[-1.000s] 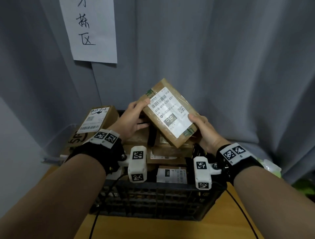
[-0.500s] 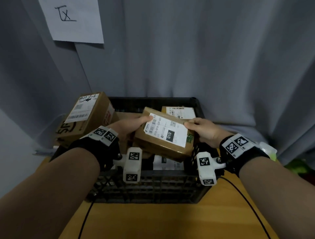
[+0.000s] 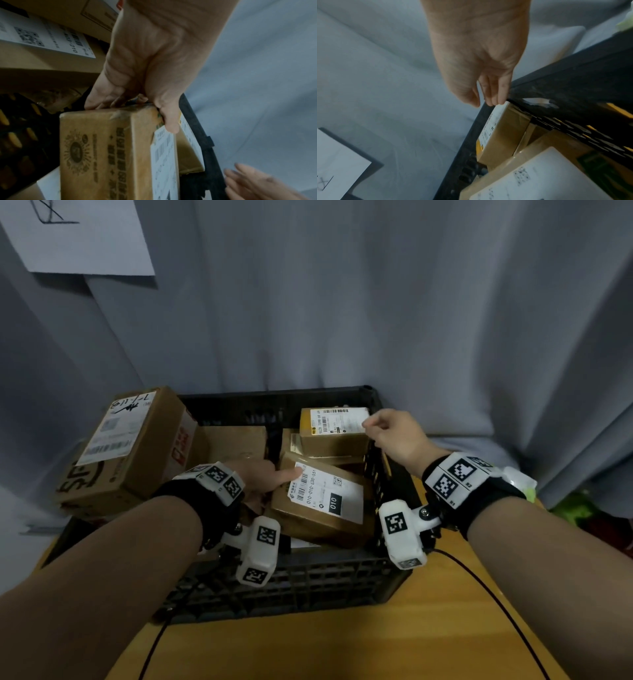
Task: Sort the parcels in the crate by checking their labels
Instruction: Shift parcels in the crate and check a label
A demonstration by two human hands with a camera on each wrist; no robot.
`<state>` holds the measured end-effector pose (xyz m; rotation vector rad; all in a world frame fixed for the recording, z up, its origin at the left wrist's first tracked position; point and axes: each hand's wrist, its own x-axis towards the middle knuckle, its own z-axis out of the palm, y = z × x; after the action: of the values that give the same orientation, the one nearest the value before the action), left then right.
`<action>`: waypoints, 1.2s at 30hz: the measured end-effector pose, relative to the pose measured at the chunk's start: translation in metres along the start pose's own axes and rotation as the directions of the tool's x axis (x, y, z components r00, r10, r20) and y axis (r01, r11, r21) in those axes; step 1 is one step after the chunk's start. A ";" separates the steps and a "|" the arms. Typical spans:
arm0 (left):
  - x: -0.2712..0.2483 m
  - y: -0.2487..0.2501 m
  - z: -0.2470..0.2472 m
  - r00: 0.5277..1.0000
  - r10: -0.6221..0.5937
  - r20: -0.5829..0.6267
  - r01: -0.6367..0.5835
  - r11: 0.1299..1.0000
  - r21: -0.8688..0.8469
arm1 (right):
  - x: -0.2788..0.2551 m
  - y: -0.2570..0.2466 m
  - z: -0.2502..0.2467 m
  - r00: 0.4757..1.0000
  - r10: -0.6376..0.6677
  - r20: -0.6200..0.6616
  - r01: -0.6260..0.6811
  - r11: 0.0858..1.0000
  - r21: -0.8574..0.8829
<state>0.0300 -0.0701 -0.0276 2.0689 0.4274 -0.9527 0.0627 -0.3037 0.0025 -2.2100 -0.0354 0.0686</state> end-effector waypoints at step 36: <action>-0.057 -0.004 -0.035 0.805 0.433 -0.405 -0.283 0.881 0.380 | -0.001 -0.075 0.071 0.950 -0.186 0.249 0.201 0.979 -0.034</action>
<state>0.0072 -0.0386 0.0272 2.5546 0.1175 -0.2687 0.0575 -0.2024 0.0204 -2.2335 -0.3959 0.2340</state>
